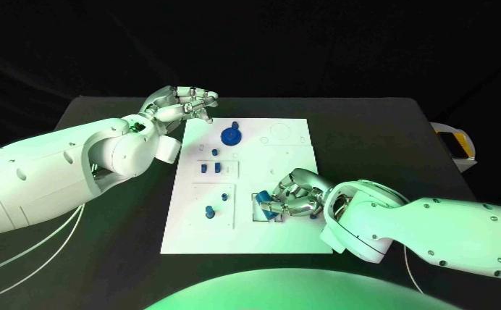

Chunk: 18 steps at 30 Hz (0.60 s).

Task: Assemble the parts on the task board

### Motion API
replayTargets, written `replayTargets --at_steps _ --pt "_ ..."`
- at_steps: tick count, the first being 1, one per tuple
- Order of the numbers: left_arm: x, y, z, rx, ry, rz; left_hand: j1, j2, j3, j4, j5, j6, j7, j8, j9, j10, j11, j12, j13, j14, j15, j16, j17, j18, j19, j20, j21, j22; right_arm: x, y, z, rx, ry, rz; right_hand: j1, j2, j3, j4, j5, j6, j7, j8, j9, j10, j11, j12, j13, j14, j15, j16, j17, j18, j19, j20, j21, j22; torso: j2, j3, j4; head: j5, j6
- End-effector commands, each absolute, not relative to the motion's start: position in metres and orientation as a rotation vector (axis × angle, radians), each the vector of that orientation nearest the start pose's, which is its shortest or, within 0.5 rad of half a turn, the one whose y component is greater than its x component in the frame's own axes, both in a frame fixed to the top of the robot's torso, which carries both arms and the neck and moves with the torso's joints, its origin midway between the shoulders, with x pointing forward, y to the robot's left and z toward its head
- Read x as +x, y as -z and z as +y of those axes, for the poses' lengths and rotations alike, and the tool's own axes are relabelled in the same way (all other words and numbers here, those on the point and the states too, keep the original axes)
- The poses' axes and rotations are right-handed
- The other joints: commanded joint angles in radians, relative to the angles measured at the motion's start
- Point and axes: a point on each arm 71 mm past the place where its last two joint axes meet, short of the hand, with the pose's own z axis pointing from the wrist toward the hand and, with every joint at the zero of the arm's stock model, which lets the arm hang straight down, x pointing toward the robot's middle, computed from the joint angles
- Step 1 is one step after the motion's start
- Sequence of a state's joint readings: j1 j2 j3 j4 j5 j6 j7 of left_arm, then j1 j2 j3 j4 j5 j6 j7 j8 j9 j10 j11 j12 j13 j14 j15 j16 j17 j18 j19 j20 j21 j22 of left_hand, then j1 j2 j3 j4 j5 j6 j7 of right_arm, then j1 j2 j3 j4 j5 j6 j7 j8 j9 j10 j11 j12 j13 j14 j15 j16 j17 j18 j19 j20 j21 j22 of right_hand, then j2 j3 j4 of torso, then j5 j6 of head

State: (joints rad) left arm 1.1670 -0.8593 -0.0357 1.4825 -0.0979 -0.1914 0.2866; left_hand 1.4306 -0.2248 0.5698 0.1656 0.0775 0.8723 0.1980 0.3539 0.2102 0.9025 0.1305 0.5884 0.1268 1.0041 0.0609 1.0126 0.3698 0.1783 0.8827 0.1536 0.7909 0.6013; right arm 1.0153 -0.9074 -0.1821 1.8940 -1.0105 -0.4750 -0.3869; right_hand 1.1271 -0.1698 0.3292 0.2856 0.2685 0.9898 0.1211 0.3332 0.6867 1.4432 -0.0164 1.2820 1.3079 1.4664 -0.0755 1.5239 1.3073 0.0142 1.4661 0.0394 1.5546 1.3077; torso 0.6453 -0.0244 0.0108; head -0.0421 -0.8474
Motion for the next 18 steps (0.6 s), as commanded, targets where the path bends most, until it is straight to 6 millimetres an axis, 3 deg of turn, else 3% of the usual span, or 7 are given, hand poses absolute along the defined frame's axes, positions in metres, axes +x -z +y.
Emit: replayTargets --at_steps 1,5,9,10,12,14,18 --pt "0.4873 0.1994 0.2188 -1.072 1.536 1.595 -0.007 0.005 -0.007 0.001 0.0 -0.006 -0.001 -0.003 -0.001 -0.004 0.0 0.006 -0.001 -0.007 0.001 -0.006 -0.002 0.004 0.003 0.007 -0.006 -0.001 0.3418 0.2851 -0.1512 0.429 -0.792 2.182 -0.017 0.0 -0.004 0.004 -0.007 0.065 -0.064 0.007 0.0 0.006 0.0 0.003 0.047 0.082 -0.004 0.006 0.145 -0.011 0.1 -0.01 0.002 0.259 0.0 0.0004 -0.0005 0.0 0.001" --pt "0.4873 0.1994 0.2189 -1.072 1.536 1.596 -0.007 0.006 -0.007 0.001 0.0 -0.006 -0.001 -0.004 -0.001 -0.004 0.0 0.006 -0.001 -0.008 0.001 -0.006 -0.002 0.004 0.003 0.007 -0.007 -0.002 0.3421 0.2854 -0.1495 0.418 -0.792 2.181 -0.023 0.002 -0.005 0.005 -0.01 0.065 -0.064 0.008 0.001 0.007 0.0 0.005 0.049 0.082 -0.004 0.006 0.146 -0.011 0.1 -0.01 0.001 0.259 0.0 0.0004 -0.0004 0.001 0.0" --pt "0.4873 0.1994 0.219 -1.072 1.535 1.596 -0.006 0.006 -0.007 0.001 0.0 -0.006 -0.001 -0.004 -0.001 -0.005 0.001 0.006 -0.002 -0.008 0.001 -0.006 -0.002 0.004 0.004 0.007 -0.008 -0.003 0.3427 0.2859 -0.1488 0.413 -0.785 2.181 -0.053 0.006 -0.012 0.004 -0.068 0.064 -0.064 0.011 0.004 0.007 0.0 0.002 0.051 0.082 -0.004 0.005 0.145 -0.011 0.1 -0.01 0.001 0.259 0.0 0.0 -0.0006 0.001 0.002" --pt "0.4872 0.1994 0.219 -1.072 1.536 1.596 -0.006 0.006 -0.007 0.001 0.0 -0.006 -0.001 -0.004 -0.001 -0.005 0.001 0.006 -0.002 -0.008 0.001 -0.006 -0.002 0.004 0.004 0.007 -0.008 -0.003 0.343 0.2861 -0.1488 0.412 -0.782 2.18 -0.086 0.012 -0.025 0.0 -0.137 0.066 -0.065 0.014 0.006 0.007 0.0 0.002 0.052 0.082 -0.004 0.006 0.146 -0.011 0.1 -0.01 0.001 0.259 0.0 0.0 -0.0007 0.001 0.002" --pt "0.4872 0.1994 0.219 -1.072 1.535 1.596 -0.006 0.006 -0.007 0.001 0.0 -0.006 -0.001 -0.004 -0.001 -0.005 0.001 0.006 -0.002 -0.008 0.001 -0.006 -0.002 0.004 0.004 0.007 -0.008 -0.003 0.3435 0.2863 -0.1489 0.414 -0.777 2.176 -0.123 -0.004 -0.063 0.005 -0.117 0.064 -0.066 0.018 0.01 0.007 -0.002 0.001 0.053 0.082 -0.005 0.005 0.145 -0.011 0.099 -0.011 0.0 0.258 0.0 0.0 -0.0003 0.002 0.0" --pt "0.4872 0.1994 0.2191 -1.072 1.535 1.596 -0.007 0.007 -0.007 0.002 0.0 -0.006 -0.001 -0.004 -0.001 -0.005 0.001 0.007 -0.002 -0.008 0.001 -0.006 -0.002 0.004 0.004 0.007 -0.009 -0.003 0.3441 0.2862 -0.1489 0.417 -0.775 2.171 -0.161 0.005 -0.116 0.007 -0.179 0.058 -0.066 0.024 0.016 0.004 -0.002 -0.008 0.05 0.081 -0.005 0.004 0.143 -0.01 0.098 -0.012 -0.003 0.257 0.0 -0.0002 -0.0003 0.001 0.0" --pt "0.4872 0.1994 0.2195 -1.073 1.534 1.597 -0.007 0.007 -0.007 0.002 0.0 -0.006 -0.001 -0.004 -0.001 -0.005 0.001 0.007 -0.002 -0.008 0.001 -0.006 -0.002 0.004 0.004 0.007 -0.009 -0.003 0.345 0.2854 -0.1482 0.426 -0.78 2.152 -0.188 0.015 -0.178 0.007 -0.211 0.043 -0.062 0.024 0.02 -0.012 0.002 -0.042 0.03 0.077 -0.002 -0.003 0.128 -0.005 0.091 -0.01 -0.024 0.251 0.0 0.0003 -0.0001 0.002 0.001"
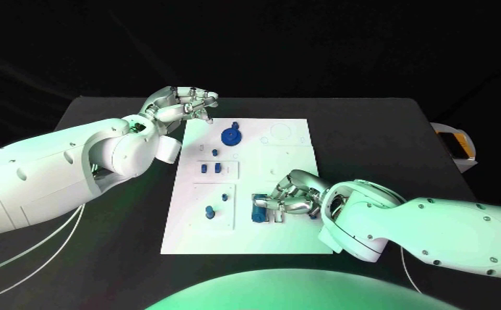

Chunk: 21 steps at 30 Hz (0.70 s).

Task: Assemble the parts on the task board

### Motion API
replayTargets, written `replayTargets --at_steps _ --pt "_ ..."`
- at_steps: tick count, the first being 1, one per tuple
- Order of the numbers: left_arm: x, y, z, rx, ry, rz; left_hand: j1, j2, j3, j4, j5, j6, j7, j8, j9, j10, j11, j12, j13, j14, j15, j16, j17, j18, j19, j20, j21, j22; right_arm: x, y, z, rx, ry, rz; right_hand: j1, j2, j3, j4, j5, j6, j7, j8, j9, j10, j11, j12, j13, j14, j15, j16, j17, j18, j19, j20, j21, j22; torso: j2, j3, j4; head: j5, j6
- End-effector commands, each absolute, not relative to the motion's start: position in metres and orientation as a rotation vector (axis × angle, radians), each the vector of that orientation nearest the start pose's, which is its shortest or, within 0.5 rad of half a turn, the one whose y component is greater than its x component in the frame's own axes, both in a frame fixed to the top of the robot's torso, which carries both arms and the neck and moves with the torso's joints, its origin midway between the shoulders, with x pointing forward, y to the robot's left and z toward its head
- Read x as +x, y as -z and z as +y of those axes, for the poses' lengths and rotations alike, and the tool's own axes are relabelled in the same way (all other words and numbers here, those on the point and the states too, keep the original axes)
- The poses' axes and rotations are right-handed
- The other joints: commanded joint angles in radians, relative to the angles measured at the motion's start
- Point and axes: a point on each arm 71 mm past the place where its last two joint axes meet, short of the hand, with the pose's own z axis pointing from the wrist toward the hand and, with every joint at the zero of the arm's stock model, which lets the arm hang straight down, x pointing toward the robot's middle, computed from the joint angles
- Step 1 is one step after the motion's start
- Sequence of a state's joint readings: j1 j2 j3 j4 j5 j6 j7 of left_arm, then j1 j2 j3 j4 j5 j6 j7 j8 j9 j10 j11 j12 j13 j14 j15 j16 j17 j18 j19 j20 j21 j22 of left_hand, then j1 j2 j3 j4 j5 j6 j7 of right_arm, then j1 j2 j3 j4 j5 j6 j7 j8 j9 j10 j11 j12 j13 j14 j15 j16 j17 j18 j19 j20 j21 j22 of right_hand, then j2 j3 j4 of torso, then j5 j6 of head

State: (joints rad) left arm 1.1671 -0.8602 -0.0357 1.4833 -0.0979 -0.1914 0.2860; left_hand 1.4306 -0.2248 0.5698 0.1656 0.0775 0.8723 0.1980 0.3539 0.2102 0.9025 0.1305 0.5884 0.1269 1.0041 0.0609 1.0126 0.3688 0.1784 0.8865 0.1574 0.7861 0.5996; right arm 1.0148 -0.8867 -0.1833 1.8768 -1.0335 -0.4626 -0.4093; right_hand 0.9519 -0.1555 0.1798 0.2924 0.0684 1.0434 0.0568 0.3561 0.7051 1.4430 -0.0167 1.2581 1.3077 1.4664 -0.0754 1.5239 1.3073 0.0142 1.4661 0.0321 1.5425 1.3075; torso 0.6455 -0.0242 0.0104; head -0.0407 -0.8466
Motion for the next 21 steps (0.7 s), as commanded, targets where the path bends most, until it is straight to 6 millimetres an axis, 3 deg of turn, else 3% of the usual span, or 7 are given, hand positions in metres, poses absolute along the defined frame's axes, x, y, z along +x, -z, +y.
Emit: replayTargets --at_steps 1,8,9,11,15,21 --pt "0.487 0.199 0.22 -1.073 1.534 1.597 -0.007 0.007 -0.007 0.002 0.0 -0.006 -0.001 -0.004 -0.001 -0.005 0.001 0.007 -0.002 -0.008 0.001 -0.006 -0.001 0.004 0.0 0.003 -0.004 -0.001 0.345 0.285 -0.148 0.426 -0.782 2.149 -0.018 0.006 -0.054 0.0 -0.015 -0.015 0.004 0.001 0.003 -0.015 0.003 -0.024 0.027 0.077 -0.001 -0.005 0.125 -0.005 0.09 -0.001 -0.015 0.25 0.0 0.0004 0.0006 0.001 0.0" --pt "0.487 0.199 0.22 -1.074 1.532 1.597 -0.006 0.008 -0.006 0.002 0.001 -0.006 -0.001 -0.004 -0.001 -0.005 0.001 0.007 -0.002 -0.008 0.001 -0.006 -0.001 0.004 0.0 0.003 -0.004 -0.001 0.345 0.283 -0.147 0.421 -0.802 2.132 0.006 0.032 -0.103 -0.002 -0.006 -0.026 0.007 0.002 0.005 -0.022 0.007 -0.04 0.019 0.075 0.002 -0.009 0.118 -0.003 0.087 0.002 -0.024 0.248 0.0 0.0 0.0 0.002 -0.001" --pt "0.487 0.199 0.22 -1.074 1.532 1.597 -0.006 0.008 -0.006 0.002 0.001 -0.006 -0.001 -0.004 -0.001 -0.005 0.001 0.007 -0.002 -0.008 0.001 -0.006 -0.001 0.004 0.0 0.003 -0.004 -0.001 0.344 0.283 -0.148 0.418 -0.808 2.128 0.038 0.041 -0.109 -0.004 0.044 -0.028 0.007 0.004 0.007 -0.021 0.007 -0.039 0.02 0.076 0.002 -0.009 0.119 -0.003 0.087 0.002 -0.023 0.248 0.0 0.0 0.0 0.002 -0.001" --pt "0.487 0.199 0.221 -1.074 1.532 1.597 -0.006 0.008 -0.006 0.002 0.001 -0.006 -0.001 -0.004 -0.001 -0.005 0.001 0.007 -0.002 -0.008 0.001 -0.006 -0.001 0.004 0.0 0.003 -0.004 -0.001 0.344 0.282 -0.148 0.415 -0.821 2.117 0.078 0.051 -0.119 -0.005 0.084 -0.028 0.006 0.007 0.008 -0.018 0.006 -0.036 0.023 0.076 0.001 -0.008 0.122 -0.004 0.089 0.002 -0.019 0.249 0.0 0.0 -0.0003 0.003 -0.002" --pt "0.487 0.199 0.221 -1.075 1.53 1.596 -0.006 0.008 -0.006 0.002 0.001 -0.006 -0.001 -0.004 -0.001 -0.005 0.001 0.007 -0.002 -0.008 0.001 -0.006 -0.001 0.004 0.0 0.003 -0.004 -0.001 0.341 0.278 -0.151 0.407 -0.853 2.095 0.152 0.063 -0.121 -0.013 0.105 -0.021 0.001 0.015 0.011 -0.008 0.002 -0.017 0.037 0.08 -0.002 -0.002 0.137 -0.007 0.094 -0.001 -0.004 0.254 0.0 0.0001 -0.0007 0.005 0.0" --pt "0.487 0.199 0.222 -1.075 1.529 1.595 -0.006 0.008 -0.006 0.002 0.001 -0.006 -0.001 -0.004 -0.001 -0.005 0.001 0.007 -0.002 -0.008 0.001 -0.006 -0.001 0.004 0.0 0.003 -0.004 -0.001 0.336 0.274 -0.152 0.349 -0.882 2.09 0.266 0.063 -0.099 -0.046 0.098 -0.017 -0.006 0.023 0.012 0.002 -0.005 0.004 0.053 0.082 -0.007 0.003 0.148 -0.009 0.097 -0.005 0.005 0.256 0.0 0.0002 -0.0008 0.004 -0.003"
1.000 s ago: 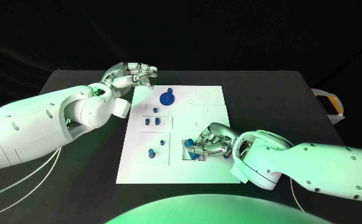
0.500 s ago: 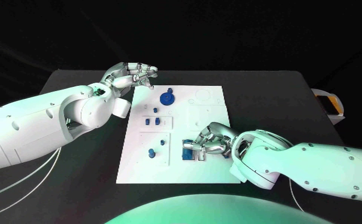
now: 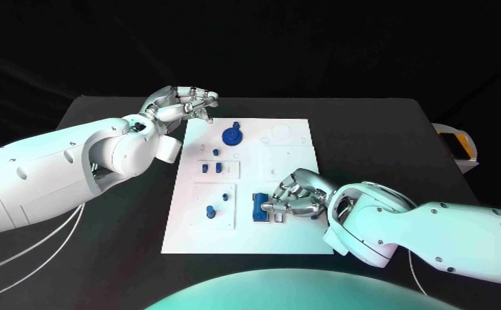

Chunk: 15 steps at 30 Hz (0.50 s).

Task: Assemble the parts on the task board

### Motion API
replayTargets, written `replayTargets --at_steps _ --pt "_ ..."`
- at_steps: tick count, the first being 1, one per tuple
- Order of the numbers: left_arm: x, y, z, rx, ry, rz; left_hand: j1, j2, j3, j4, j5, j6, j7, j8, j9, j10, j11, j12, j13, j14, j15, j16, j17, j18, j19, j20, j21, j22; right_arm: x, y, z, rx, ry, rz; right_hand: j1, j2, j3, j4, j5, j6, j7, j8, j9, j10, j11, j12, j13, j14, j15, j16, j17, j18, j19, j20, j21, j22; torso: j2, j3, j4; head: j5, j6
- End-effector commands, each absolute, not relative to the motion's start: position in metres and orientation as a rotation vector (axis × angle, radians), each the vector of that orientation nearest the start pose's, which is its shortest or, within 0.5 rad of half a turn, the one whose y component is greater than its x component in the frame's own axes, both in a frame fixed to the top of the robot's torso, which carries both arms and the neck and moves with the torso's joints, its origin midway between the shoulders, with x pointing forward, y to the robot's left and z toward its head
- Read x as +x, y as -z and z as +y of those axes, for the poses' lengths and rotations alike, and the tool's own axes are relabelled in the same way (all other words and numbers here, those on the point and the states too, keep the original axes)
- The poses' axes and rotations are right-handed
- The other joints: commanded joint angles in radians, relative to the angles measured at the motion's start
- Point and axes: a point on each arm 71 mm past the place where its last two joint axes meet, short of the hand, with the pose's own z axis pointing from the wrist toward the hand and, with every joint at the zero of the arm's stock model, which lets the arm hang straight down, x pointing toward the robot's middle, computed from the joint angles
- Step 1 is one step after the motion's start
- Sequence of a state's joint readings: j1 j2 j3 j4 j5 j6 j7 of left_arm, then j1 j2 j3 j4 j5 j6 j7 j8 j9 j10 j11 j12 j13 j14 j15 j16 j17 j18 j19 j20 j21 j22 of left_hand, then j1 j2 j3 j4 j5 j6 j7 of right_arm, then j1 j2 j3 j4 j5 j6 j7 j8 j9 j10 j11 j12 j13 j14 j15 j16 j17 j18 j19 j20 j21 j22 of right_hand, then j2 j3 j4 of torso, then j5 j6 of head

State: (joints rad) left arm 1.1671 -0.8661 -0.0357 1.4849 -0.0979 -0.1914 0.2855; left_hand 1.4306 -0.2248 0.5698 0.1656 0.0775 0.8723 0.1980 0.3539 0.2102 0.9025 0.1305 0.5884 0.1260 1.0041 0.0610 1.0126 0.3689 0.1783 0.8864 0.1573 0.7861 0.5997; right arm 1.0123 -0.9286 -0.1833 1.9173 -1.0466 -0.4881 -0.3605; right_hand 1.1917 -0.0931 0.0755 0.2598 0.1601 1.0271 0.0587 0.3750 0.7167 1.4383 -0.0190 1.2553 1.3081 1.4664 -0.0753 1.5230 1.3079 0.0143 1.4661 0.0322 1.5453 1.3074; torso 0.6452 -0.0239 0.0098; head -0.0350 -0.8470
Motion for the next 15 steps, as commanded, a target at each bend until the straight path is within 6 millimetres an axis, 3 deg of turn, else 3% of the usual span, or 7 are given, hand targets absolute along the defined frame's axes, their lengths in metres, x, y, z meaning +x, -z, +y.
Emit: replayTargets --at_steps 1,15 --pt "0.4867 0.1993 0.2225 -1.075 1.529 1.595 -0.006 0.008 -0.006 0.002 0.001 -0.006 -0.001 -0.004 -0.001 -0.005 0.0 0.007 -0.001 -0.008 0.001 -0.006 -0.001 0.004 0.0 0.003 -0.004 -0.001 0.3348 0.2737 -0.1521 0.325 -0.883 2.091 0.044 -0.001 0.015 -0.017 -0.002 0.003 -0.009 0.007 0.0 0.013 -0.004 0.019 0.061 0.083 -0.009 0.006 0.154 -0.01 0.099 -0.006 0.007 0.258 0.0 -0.0002 -0.0003 -0.001 -0.002" --pt "0.4865 0.1993 0.2227 -1.075 1.53 1.596 -0.006 0.008 -0.006 0.002 0.001 -0.006 -0.001 -0.004 -0.001 -0.005 0.0 0.007 -0.001 -0.008 0.001 -0.006 -0.001 0.004 0.0 0.003 -0.004 -0.001 0.3323 0.2765 -0.1453 0.207 -0.864 2.135 0.067 -0.009 0.029 -0.016 -0.037 0.011 -0.013 0.013 -0.002 0.018 -0.007 0.029 0.069 0.085 -0.011 0.01 0.163 -0.012 0.102 -0.009 0.017 0.261 0.0 -0.0005 0.0011 0.001 -0.002"
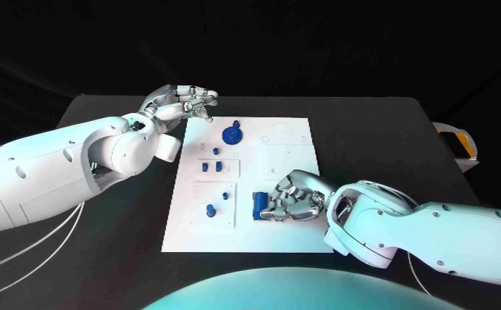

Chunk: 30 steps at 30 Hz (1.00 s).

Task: Assemble the parts on the task board

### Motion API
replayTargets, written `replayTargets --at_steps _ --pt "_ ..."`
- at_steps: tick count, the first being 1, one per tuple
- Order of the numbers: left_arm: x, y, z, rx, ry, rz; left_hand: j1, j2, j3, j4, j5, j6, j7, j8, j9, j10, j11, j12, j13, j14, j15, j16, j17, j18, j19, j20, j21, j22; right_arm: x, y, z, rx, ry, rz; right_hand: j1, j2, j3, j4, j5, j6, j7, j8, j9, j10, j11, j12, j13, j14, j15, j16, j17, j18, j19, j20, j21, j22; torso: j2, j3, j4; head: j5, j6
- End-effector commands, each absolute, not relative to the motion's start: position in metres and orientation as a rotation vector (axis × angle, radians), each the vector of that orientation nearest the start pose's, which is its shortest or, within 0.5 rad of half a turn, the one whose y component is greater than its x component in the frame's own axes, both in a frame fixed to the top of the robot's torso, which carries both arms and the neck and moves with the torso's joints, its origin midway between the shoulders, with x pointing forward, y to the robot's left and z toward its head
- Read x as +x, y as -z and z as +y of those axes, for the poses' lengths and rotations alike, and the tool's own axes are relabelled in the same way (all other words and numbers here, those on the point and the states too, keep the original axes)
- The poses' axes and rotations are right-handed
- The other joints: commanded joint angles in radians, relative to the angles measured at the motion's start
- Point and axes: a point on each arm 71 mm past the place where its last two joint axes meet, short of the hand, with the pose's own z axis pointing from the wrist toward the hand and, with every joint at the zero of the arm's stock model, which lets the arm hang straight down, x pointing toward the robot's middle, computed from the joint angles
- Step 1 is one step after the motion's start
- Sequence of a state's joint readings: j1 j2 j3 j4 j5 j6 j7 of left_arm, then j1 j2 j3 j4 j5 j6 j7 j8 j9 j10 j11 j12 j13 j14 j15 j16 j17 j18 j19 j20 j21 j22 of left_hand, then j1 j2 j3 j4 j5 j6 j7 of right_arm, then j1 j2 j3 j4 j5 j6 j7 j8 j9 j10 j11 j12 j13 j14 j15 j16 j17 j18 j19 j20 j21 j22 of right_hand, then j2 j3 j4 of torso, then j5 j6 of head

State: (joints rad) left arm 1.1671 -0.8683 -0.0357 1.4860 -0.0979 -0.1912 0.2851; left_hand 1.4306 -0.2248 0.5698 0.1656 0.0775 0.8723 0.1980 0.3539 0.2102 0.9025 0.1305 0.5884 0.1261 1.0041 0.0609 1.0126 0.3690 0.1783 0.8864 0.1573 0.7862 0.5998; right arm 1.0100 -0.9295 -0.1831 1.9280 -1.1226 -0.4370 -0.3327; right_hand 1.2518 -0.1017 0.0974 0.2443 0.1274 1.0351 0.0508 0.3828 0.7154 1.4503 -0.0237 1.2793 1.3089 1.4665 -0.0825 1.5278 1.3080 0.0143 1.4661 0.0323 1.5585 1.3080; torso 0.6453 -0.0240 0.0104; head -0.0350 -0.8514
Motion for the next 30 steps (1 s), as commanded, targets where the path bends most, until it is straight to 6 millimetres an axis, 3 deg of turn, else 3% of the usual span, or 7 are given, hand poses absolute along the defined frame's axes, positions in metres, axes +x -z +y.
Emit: replayTargets --at_steps 1,20,24,28,30 --pt "0.486 0.199 0.223 -1.075 1.53 1.596 -0.006 0.008 -0.006 0.002 0.001 -0.006 -0.001 -0.004 -0.001 -0.005 0.0 0.007 -0.001 -0.008 0.001 -0.006 -0.001 0.004 0.0 0.003 -0.004 -0.001 0.333 0.277 -0.145 0.204 -0.86 2.136 0.01 0.0 0.009 -0.001 -0.006 0.004 -0.005 0.006 -0.001 0.007 -0.003 0.007 0.07 0.085 -0.004 0.005 0.164 -0.013 0.102 -0.009 0.005 0.261 0.001 -0.0004 0.0005 0.001 0.002" --pt "0.486 0.199 0.224 -1.077 1.526 1.594 -0.006 0.008 -0.006 0.002 0.001 -0.006 -0.001 -0.004 -0.001 -0.005 0.0 0.007 -0.001 -0.008 0.001 -0.006 -0.001 0.004 0.0 0.003 -0.004 -0.001 0.34 0.281 -0.152 0.193 -0.775 2.126 0.026 0.021 0.04 0.011 0.008 0.01 -0.01 0.009 -0.005 0.014 -0.007 0.019 0.079 0.086 -0.008 0.008 0.171 -0.014 0.105 -0.013 0.012 0.263 0.0 -0.0002 -0.0011 0.005 -0.001" --pt "0.486 0.199 0.225 -1.077 1.525 1.594 -0.006 0.008 -0.006 0.002 0.001 -0.006 -0.001 -0.004 -0.001 -0.005 0.0 0.007 -0.001 -0.008 0.001 -0.006 -0.001 0.004 0.0 0.003 -0.004 -0.001 0.34 0.283 -0.155 0.224 -0.776 2.141 0.014 0.028 0.05 0.029 0.024 0.01 -0.01 0.011 -0.007 0.015 -0.007 0.02 0.08 0.087 -0.008 0.008 0.171 -0.014 0.105 -0.014 0.012 0.263 0.0 0.0005 -0.0006 0.006 -0.001" --pt "0.486 0.199 0.226 -1.078 1.524 1.594 -0.008 0.008 -0.007 0.003 0.0 -0.006 0.0 -0.004 -0.001 -0.006 0.001 0.007 -0.002 -0.009 0.002 -0.005 -0.002 0.004 0.001 0.004 -0.007 -0.003 0.338 0.284 -0.155 0.24 -0.789 2.17 0.011 0.02 0.048 0.031 0.026 0.009 -0.01 0.012 -0.007 0.015 -0.007 0.019 0.08 0.086 -0.008 0.007 0.17 -0.014 0.105 -0.014 0.012 0.263 0.0 0.0004 -0.0002 0.005 -0.002" --pt "0.486 0.199 0.226 -1.078 1.523 1.594 -0.008 0.008 -0.007 0.003 0.0 -0.006 0.0 -0.004 -0.001 -0.006 0.001 0.007 -0.002 -0.009 0.002 -0.005 -0.002 0.004 0.001 0.004 -0.007 -0.003 0.338 0.285 -0.155 0.239 -0.796 2.182 0.008 0.004 0.045 0.034 0.017 0.009 -0.009 0.013 -0.007 0.014 -0.006 0.018 0.079 0.086 -0.008 0.007 0.17 -0.014 0.104 -0.014 0.011 0.263 0.0 0.0002 0.0 0.004 -0.002"
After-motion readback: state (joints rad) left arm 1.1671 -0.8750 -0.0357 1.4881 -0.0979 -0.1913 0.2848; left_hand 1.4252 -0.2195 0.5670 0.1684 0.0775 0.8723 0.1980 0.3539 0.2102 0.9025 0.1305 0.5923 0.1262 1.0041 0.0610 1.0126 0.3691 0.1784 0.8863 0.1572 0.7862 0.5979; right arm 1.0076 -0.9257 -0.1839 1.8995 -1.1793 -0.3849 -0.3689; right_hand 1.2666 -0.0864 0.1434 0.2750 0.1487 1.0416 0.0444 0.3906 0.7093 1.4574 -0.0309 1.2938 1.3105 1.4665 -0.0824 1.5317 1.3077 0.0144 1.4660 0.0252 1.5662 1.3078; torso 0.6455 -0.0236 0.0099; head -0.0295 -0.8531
